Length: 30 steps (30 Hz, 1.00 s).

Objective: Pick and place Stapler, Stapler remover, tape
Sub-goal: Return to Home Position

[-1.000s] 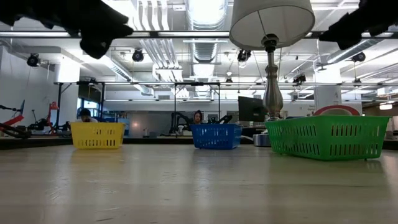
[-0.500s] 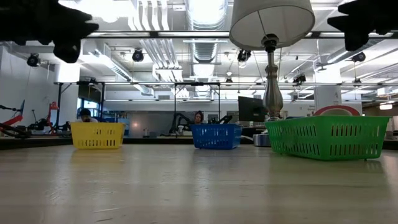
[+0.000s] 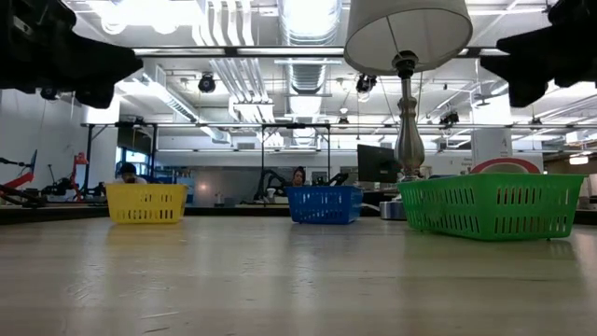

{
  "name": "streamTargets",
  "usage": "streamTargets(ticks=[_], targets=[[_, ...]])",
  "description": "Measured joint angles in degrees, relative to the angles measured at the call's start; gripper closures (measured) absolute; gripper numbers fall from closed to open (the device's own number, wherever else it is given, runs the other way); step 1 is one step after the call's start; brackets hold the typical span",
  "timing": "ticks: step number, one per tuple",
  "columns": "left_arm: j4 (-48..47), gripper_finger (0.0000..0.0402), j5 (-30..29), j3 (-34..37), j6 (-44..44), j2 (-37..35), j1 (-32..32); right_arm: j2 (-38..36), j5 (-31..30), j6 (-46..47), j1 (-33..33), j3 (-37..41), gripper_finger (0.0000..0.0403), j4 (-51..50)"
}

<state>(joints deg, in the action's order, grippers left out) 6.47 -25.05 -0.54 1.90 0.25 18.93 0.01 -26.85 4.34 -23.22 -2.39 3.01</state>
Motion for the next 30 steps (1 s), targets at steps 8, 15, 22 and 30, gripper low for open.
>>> streamTargets(ticks=[8, 15, 22, 30], targets=[[-2.2, 0.029, -8.5, 0.0, -2.4, 0.1, -0.1, 0.8, -0.2, 1.8, 0.0, 1.9, 0.0241, 1.0], [-2.2, 0.0291, -9.8, 0.0, -6.8, 0.8, -0.1, 1.2, -0.2, 0.3, 0.0, 1.9, 0.024, 0.8], [-2.2, 0.0289, -9.8, 0.0, -6.8, 1.1, -0.1, 1.2, -0.2, 1.2, 0.0, 1.9, 0.0232, 0.8], [-2.2, 0.0289, -9.8, 0.1, -6.9, 1.1, -0.1, 1.2, -0.2, 1.2, 0.0, 1.9, 0.0236, 0.8]])
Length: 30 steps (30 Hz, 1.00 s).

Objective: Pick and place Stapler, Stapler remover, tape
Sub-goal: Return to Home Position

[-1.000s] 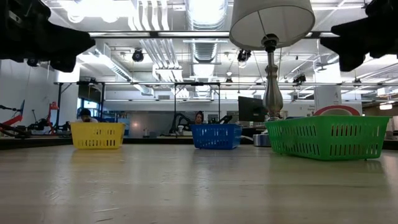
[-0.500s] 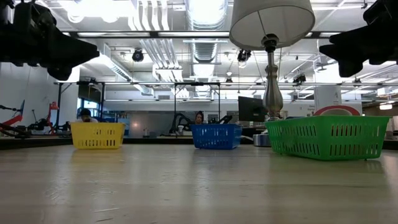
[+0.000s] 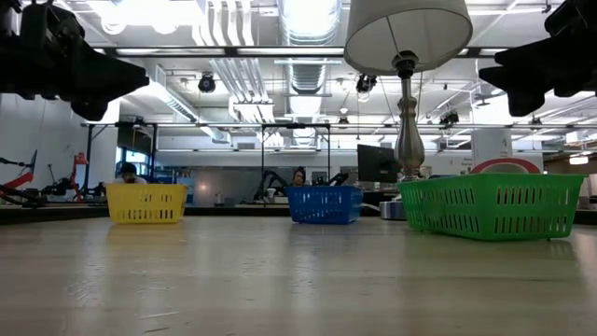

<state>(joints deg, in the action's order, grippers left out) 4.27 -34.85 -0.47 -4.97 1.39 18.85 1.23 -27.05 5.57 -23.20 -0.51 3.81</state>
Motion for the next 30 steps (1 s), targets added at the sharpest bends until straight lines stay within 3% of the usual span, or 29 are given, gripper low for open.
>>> streamTargets(ticks=[30], targets=[[0.0, 0.0289, 0.0, 0.1, 0.0, 0.0, 0.0, 0.0, 0.0, 0.3, 0.0, 0.0, 0.0249, 0.0]])
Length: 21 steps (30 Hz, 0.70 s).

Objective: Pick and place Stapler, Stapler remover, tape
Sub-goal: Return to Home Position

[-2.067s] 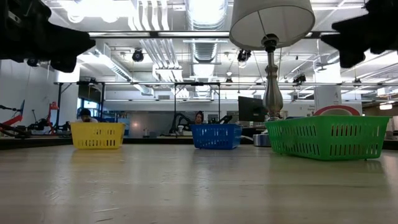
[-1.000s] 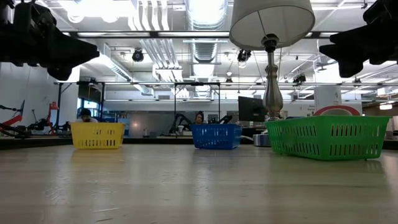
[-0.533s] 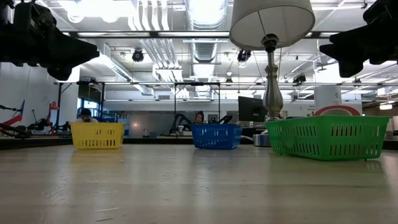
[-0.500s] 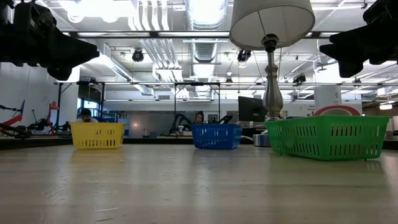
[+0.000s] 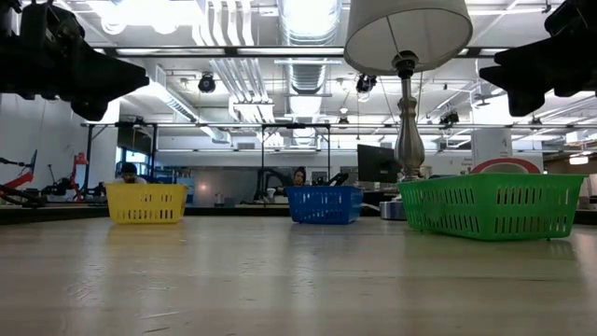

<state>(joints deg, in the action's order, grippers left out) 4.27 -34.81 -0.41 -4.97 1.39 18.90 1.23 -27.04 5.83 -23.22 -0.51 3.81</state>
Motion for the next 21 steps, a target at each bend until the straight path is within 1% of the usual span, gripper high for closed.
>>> streamTargets(ticks=[11, 21], targets=[[0.0, 0.0289, 0.0, 0.0, 0.0, 0.0, 0.0, 0.0, 0.0, -0.3, 0.0, 0.0, 0.026, 0.0], [0.0, 0.0289, 0.0, 0.0, 0.0, 0.0, 0.0, 0.0, 0.0, 0.0, 0.0, 0.0, 0.0249, 0.0]])
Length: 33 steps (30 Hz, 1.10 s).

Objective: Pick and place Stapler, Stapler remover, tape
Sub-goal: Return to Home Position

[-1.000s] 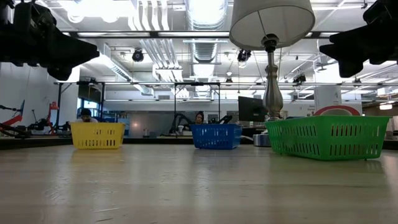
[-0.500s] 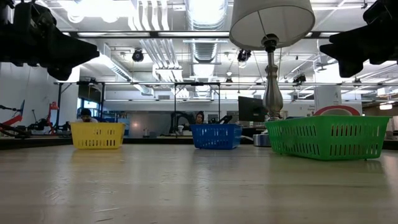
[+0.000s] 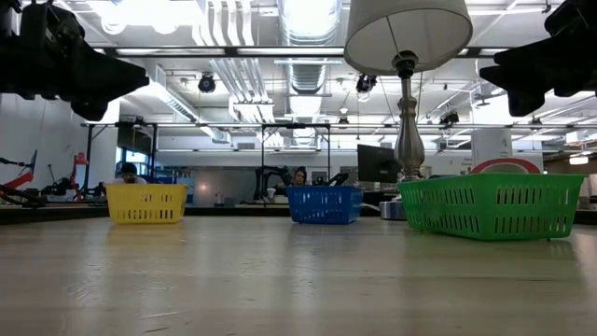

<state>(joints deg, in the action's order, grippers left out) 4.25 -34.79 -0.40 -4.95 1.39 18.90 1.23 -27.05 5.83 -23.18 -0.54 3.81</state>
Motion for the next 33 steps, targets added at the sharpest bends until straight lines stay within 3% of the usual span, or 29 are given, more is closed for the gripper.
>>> streamTargets(ticks=[22, 33], targets=[[0.0, 0.0289, 0.0, 0.0, 0.0, 0.0, 0.0, 0.0, 0.0, 0.0, -0.1, 0.0, 0.0266, 0.0], [0.0, 0.0289, 0.0, 0.0, 0.0, 0.0, 0.0, 0.0, 0.0, -0.2, 0.0, 0.0, 0.0254, 0.0]])
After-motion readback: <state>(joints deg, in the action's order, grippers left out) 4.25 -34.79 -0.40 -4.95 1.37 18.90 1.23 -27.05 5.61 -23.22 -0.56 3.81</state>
